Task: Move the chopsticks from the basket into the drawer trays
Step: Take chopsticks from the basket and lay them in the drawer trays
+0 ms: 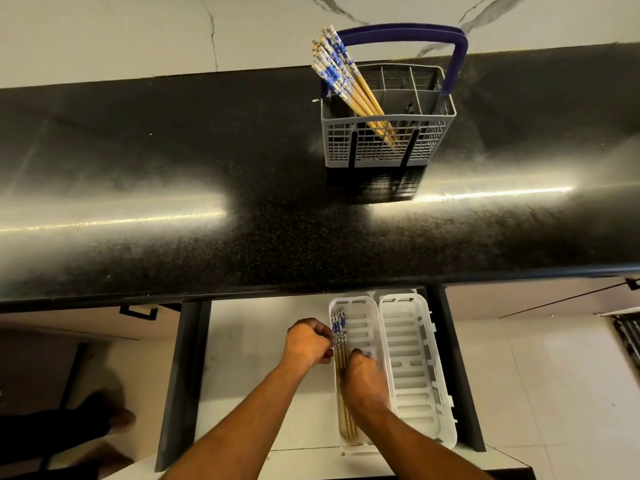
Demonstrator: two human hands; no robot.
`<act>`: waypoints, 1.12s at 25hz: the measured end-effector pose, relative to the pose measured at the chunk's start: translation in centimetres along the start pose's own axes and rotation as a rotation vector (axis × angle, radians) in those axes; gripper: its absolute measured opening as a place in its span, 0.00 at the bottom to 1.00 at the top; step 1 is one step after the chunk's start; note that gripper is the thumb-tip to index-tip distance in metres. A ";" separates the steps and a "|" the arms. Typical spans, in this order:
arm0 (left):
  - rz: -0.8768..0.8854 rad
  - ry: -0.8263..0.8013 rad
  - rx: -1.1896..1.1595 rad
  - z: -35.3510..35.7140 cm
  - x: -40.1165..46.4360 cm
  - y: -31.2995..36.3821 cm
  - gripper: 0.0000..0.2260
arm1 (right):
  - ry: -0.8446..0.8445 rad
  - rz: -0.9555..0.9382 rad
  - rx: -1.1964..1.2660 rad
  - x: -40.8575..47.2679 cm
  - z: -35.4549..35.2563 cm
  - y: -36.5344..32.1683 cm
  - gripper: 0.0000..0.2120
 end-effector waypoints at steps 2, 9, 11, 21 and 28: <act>-0.002 0.002 -0.004 0.0 -0.1 0.1 0.06 | -0.011 0.005 -0.001 0.4 -0.3 -0.2 0.05; 0.003 0.014 0.008 0.1 -0.3 0.1 0.05 | -0.038 -0.005 -0.007 0.6 -0.6 0.2 0.06; 0.000 0.014 0.011 0.0 -0.3 0.2 0.05 | -0.030 -0.023 -0.012 0.3 -0.5 0.3 0.07; -0.005 0.018 -0.005 -0.1 -0.8 0.3 0.04 | -0.011 -0.129 -0.080 0.5 0.1 0.2 0.13; 0.024 0.023 0.061 -0.1 -0.7 0.2 0.06 | -0.007 -0.166 -0.046 0.2 -0.7 0.3 0.13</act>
Point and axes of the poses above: each hand's wrist, its own x-axis towards the middle knuckle, its own z-axis out of the palm, y = z × x, the point moved 1 cm from there along x, towards the middle knuckle, and after that the axes turned 2 degrees about z, right-handed, at the moved point
